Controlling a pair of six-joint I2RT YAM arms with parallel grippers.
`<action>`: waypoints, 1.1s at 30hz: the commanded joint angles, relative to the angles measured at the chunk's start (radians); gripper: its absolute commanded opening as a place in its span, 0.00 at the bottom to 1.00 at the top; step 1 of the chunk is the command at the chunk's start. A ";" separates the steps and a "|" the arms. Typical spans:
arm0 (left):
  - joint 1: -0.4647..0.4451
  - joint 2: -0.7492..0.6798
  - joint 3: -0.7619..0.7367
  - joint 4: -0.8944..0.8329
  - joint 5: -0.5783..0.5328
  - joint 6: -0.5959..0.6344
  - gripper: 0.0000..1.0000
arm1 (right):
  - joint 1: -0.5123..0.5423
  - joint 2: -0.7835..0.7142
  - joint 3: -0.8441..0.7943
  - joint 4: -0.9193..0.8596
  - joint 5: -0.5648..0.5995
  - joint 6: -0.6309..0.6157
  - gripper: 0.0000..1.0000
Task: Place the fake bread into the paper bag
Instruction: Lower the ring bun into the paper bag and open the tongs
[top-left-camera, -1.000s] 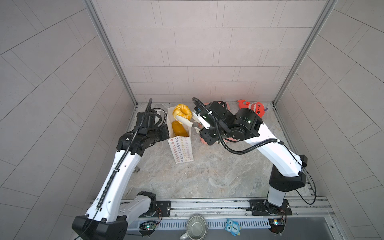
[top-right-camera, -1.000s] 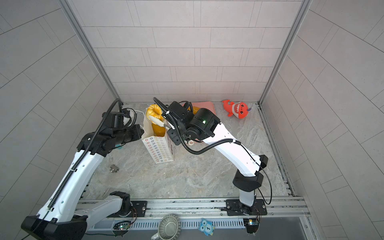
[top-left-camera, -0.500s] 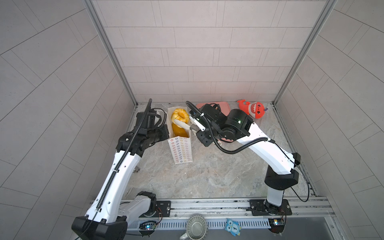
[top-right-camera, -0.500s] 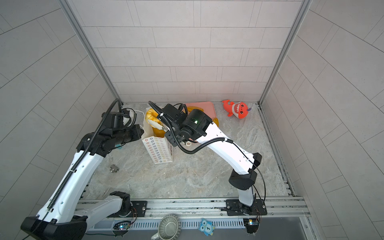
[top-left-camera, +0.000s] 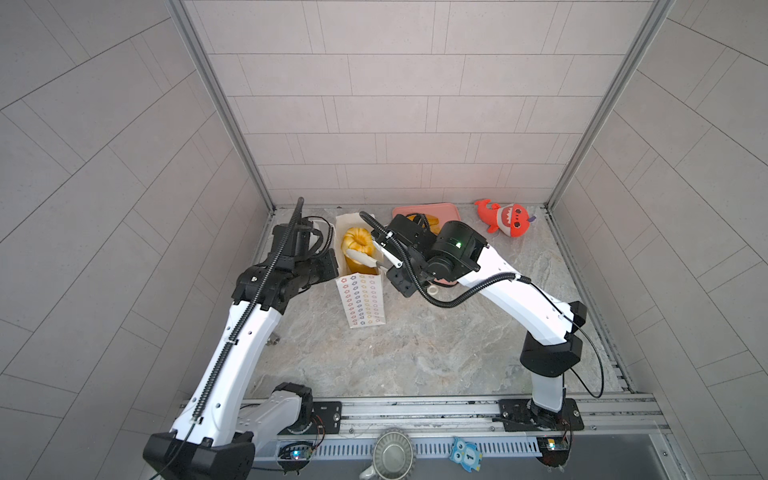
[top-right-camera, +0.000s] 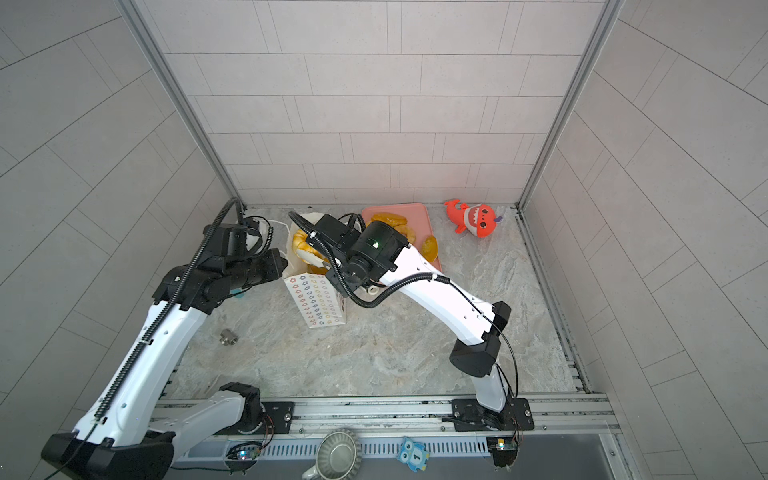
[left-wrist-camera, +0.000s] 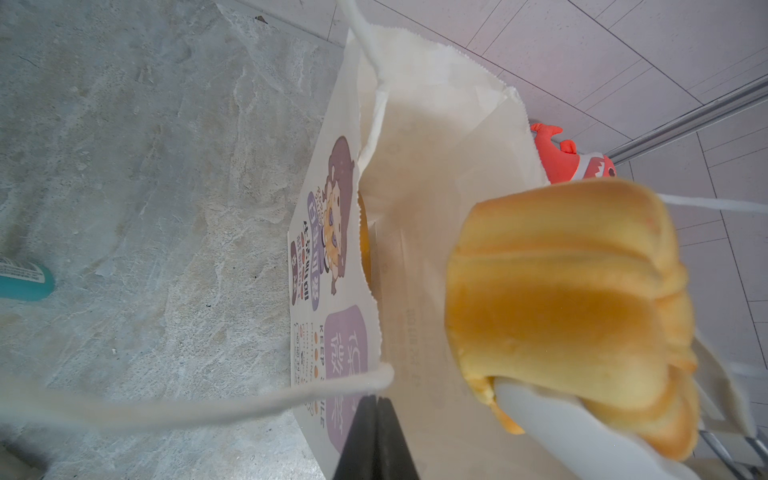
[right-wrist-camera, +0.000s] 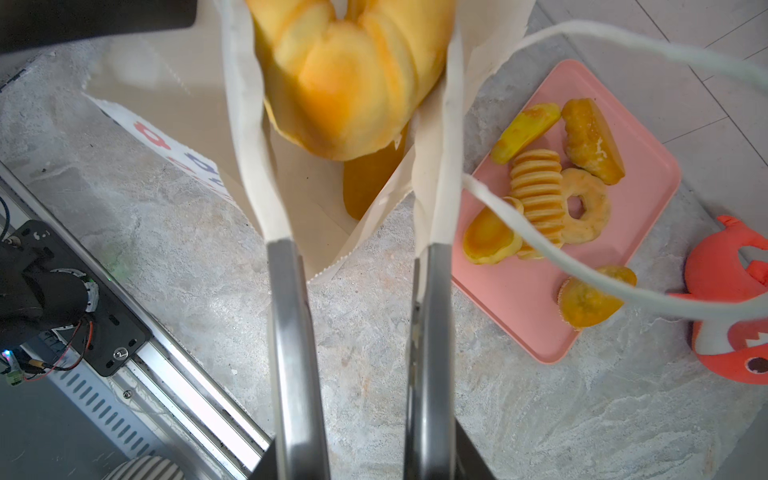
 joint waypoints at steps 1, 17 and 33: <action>-0.002 -0.017 -0.007 0.015 0.001 -0.001 0.07 | 0.006 -0.004 -0.013 0.007 0.035 -0.009 0.43; -0.002 -0.021 -0.008 0.014 0.001 0.000 0.07 | 0.006 -0.006 -0.026 0.007 0.050 -0.014 0.51; -0.002 -0.020 -0.011 0.015 -0.002 -0.001 0.07 | 0.006 -0.012 -0.026 0.014 0.048 -0.017 0.57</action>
